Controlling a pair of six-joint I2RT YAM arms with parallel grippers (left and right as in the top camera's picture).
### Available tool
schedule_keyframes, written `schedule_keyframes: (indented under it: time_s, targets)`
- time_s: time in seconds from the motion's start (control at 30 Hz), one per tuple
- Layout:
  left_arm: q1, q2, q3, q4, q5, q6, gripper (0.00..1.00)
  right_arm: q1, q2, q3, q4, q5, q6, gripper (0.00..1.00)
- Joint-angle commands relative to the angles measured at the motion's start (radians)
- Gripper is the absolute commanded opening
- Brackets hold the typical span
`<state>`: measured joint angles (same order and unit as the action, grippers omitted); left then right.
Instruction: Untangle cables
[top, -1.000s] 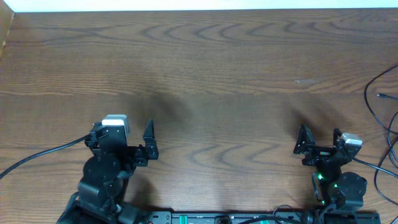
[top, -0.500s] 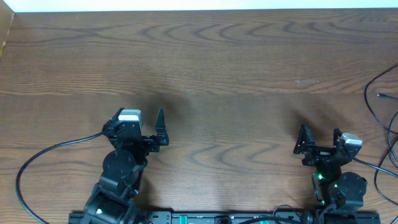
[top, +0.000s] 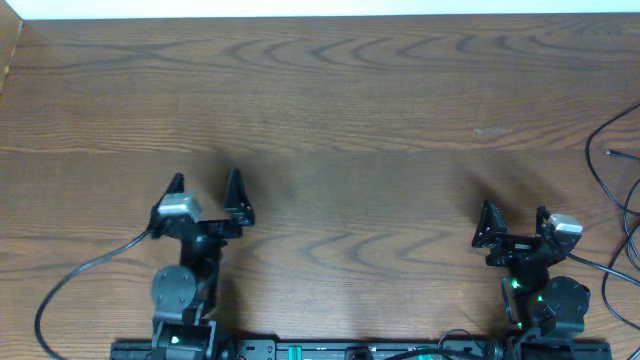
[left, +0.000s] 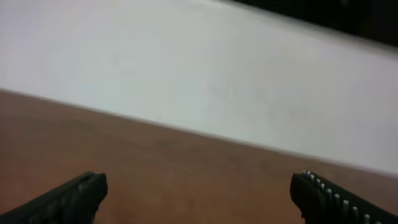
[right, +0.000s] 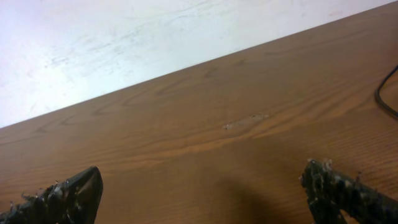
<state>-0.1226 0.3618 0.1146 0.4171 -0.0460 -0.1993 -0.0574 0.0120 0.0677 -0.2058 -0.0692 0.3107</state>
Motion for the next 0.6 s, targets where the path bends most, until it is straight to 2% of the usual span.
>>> schedule_keyframes:
  time_s: [0.0, 0.23, 0.57]
  targets:
    - [0.059, -0.08, -0.048, 0.038, 0.055, -0.039, 0.99, 0.007, -0.006, -0.005, 0.0, 0.011, 0.007, 0.99]
    - [0.142, -0.212, -0.111, 0.027, 0.058, -0.04, 0.99, 0.007, -0.006, -0.005, 0.0, 0.011, 0.007, 0.99]
    - [0.224, -0.359, -0.111, -0.241, 0.053, -0.027, 0.99, 0.007, -0.006, -0.005, 0.0, 0.011, 0.007, 0.99]
